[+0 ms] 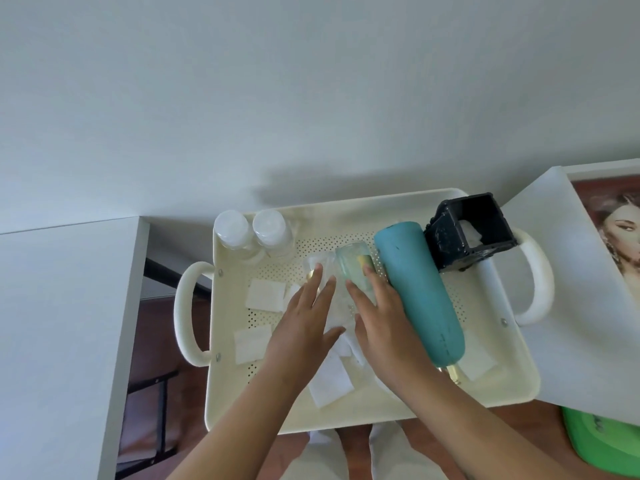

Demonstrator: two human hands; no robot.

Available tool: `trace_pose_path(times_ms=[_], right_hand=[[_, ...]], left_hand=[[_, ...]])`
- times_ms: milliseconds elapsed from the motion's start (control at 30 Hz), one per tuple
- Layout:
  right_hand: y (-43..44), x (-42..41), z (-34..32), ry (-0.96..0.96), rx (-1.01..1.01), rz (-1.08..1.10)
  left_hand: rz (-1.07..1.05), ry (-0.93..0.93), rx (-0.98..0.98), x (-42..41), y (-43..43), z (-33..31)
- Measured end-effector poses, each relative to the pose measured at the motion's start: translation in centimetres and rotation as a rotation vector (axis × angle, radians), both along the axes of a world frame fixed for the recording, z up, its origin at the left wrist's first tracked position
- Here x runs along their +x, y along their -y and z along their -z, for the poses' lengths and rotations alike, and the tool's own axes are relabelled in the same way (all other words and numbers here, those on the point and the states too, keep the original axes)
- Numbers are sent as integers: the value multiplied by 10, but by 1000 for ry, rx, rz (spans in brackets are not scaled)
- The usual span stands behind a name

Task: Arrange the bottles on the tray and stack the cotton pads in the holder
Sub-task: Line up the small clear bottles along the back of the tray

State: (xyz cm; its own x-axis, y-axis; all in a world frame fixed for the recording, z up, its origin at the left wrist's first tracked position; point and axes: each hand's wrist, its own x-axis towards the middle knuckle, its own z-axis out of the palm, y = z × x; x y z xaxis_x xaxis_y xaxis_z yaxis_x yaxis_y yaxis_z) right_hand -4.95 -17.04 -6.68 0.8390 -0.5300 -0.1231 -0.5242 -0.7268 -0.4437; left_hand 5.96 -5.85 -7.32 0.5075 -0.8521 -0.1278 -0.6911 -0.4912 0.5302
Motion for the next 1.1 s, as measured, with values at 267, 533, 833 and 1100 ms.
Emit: trace_pose_path(times_ms=[267,533,833,1100], right_hand=[[18,16,-35,57,117,49],[54,53,-59,113,117,-28],[70,76,-56,107,186,-66],[71,61,-48,139,245,-35]], left_hand=[[-41,-93,-62,24,3,-33],[-104,-112,-5,61,29,-65],[-84,75,-58,86,60,-82],[19,273,40,98,60,-77]])
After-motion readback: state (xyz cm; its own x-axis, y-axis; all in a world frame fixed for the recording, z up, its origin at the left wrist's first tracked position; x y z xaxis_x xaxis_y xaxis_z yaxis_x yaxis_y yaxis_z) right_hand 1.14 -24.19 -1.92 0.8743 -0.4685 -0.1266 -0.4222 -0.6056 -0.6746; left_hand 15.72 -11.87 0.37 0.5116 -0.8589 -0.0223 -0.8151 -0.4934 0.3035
